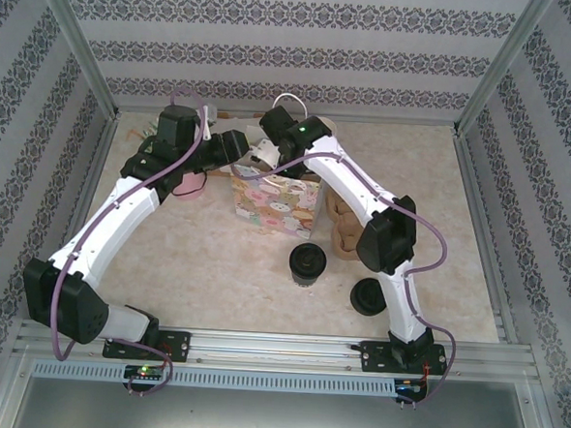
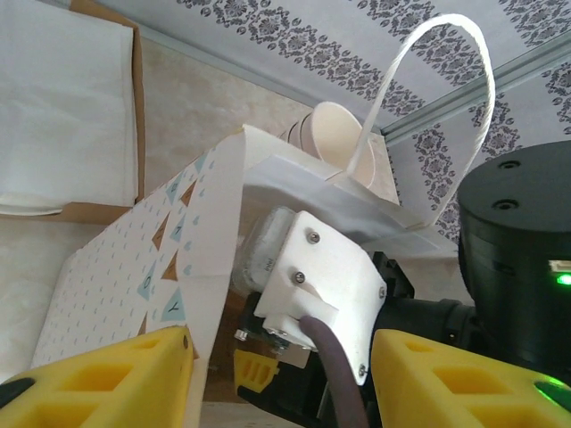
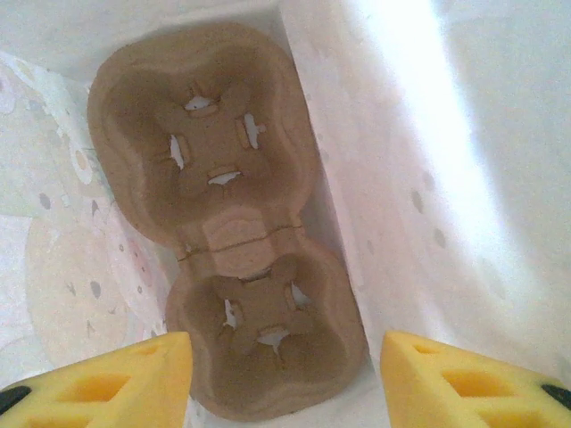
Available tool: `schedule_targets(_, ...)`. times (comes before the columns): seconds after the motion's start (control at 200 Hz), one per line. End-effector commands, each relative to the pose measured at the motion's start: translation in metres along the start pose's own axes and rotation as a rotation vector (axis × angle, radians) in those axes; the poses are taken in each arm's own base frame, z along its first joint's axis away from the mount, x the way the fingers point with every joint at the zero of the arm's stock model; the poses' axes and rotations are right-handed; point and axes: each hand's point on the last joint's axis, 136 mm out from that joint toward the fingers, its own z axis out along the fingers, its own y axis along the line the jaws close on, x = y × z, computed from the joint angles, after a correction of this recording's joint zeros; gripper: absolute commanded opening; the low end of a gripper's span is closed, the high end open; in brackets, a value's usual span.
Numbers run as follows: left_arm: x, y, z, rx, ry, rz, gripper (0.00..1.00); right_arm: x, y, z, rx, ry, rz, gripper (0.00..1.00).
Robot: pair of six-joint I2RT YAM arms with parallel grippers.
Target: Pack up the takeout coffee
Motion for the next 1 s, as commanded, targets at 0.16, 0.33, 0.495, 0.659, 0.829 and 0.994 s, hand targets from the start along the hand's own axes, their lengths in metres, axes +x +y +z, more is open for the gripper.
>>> schedule_targets(0.16,-0.003,-0.001,-0.017,-0.053,-0.013,0.084,0.57,-0.008,0.003,-0.035,0.014,-0.066,-0.063,0.53)
schedule_targets(0.33,-0.001,0.000,-0.017,-0.058,-0.004,0.096,0.57,-0.001,0.002,-0.024,-0.024,-0.034,-0.040,0.52)
schedule_targets(0.495,-0.001,0.002,-0.017,-0.080,0.014,0.113,0.57,-0.008,0.004,-0.033,-0.037,-0.086,-0.057,0.53)
schedule_targets(0.659,0.000,0.003,-0.017,-0.090,0.023,0.125,0.58,-0.001,0.000,-0.030,-0.032,-0.067,-0.067,0.54)
schedule_targets(0.829,0.000,0.005,-0.018,-0.104,0.033,0.134,0.60,0.002,-0.001,-0.032,-0.035,-0.065,-0.068,0.55)
schedule_targets(0.994,0.001,0.007,-0.017,-0.119,0.044,0.144,0.60,0.003,0.000,-0.035,-0.028,-0.076,-0.075,0.57)
